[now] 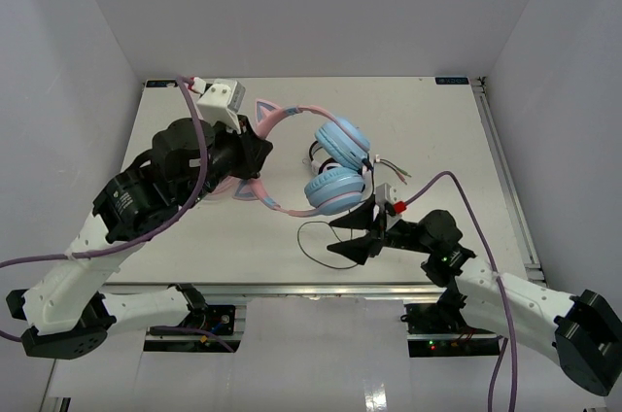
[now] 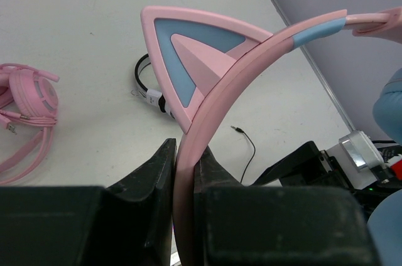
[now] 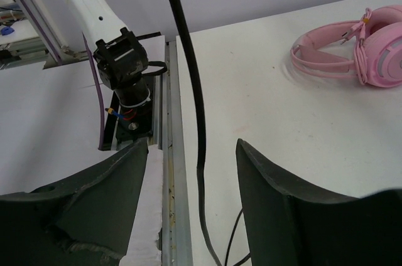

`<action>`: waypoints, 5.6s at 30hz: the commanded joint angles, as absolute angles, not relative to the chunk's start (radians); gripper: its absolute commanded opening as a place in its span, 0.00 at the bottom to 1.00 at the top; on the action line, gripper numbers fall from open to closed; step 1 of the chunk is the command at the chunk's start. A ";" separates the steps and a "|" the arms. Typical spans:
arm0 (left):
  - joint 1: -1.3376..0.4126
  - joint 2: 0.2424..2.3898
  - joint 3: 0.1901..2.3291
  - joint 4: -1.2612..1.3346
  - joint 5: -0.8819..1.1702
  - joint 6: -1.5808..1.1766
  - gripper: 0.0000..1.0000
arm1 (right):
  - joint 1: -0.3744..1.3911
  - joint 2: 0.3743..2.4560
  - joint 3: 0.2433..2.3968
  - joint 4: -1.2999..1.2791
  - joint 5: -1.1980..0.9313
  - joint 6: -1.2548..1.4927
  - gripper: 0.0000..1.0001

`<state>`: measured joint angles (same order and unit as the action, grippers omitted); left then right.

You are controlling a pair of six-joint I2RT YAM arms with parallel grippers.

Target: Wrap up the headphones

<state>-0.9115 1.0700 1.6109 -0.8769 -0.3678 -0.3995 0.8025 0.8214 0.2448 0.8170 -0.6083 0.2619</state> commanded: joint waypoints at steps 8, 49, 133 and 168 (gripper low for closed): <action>-0.913 0.993 1.575 -0.755 -0.339 -0.457 0.00 | 0.877 0.990 0.215 1.046 -0.526 0.273 0.59; -0.913 0.931 1.245 -0.710 0.449 -0.273 0.00 | 0.878 0.902 0.606 0.364 -0.110 0.016 0.08; -0.901 1.171 1.321 -0.827 -0.709 -0.753 0.00 | 1.122 0.941 0.555 0.356 -0.299 0.253 0.08; -0.897 1.013 1.295 -0.765 -0.564 -0.808 0.00 | 1.305 1.243 0.270 0.945 0.119 0.152 0.23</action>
